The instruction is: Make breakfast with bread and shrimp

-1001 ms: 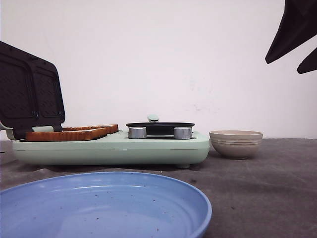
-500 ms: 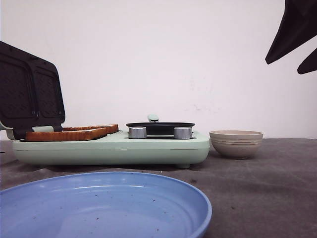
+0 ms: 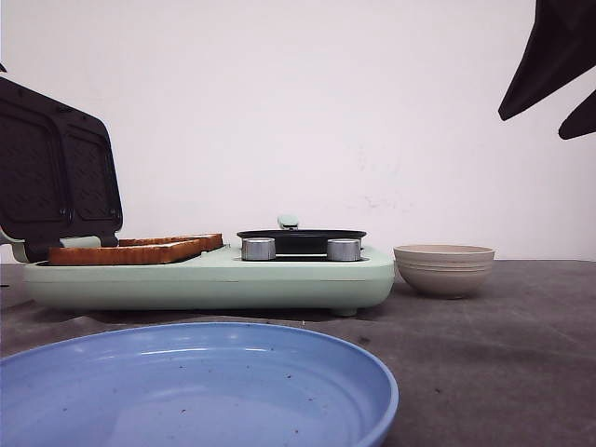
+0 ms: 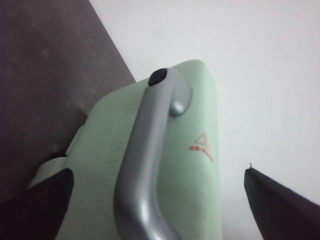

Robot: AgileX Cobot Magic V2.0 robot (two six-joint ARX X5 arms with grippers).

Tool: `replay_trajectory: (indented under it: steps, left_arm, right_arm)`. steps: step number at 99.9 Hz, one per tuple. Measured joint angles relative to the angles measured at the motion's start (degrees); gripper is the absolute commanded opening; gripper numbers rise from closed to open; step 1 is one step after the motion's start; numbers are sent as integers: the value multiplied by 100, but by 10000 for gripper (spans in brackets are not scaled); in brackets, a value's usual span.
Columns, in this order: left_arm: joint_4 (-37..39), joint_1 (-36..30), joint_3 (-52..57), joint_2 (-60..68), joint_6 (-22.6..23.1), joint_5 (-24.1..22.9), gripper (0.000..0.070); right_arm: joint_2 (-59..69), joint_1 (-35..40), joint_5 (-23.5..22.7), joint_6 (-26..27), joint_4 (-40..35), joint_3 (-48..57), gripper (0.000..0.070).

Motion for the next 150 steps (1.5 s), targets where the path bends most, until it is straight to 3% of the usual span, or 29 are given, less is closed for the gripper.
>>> replay_trajectory:
  steps: [12,26,45,46,49,86,93,126,150]
  left_arm:
    - [160,-85,0,79,-140,2,628]
    - [177,-127,0,79,-205,-24,614]
    - [177,-127,0,81,-205,-42,417]
    - [177,-127,0,81,-205,-42,370]
    - [177,-127,0,81,-203,-42,341]
    - [70,-127,0,118,-22,-59,83]
    - [31,-127,0,125,17,-63,3]
    - [-57,-181,31,125,81,-50,3]
    - [-184,-474,125,111,501,-59,3]
  right_arm:
    - [0,0,0,0,-2,0,379]
    - [0,0,0,0,-4,0,379]
    - [0,0,2,0,-9,0,380]
    - [0,0,2,0,-9,0,379]
    - [0,0,2,0,-9,0,379]
    - [0,0,2,4,-9,0,379]
    - [0,0,0,13,-9,0,379]
    - [0,0,2,111,-57,0,379]
    - [0,0,2,133,-57,0,379]
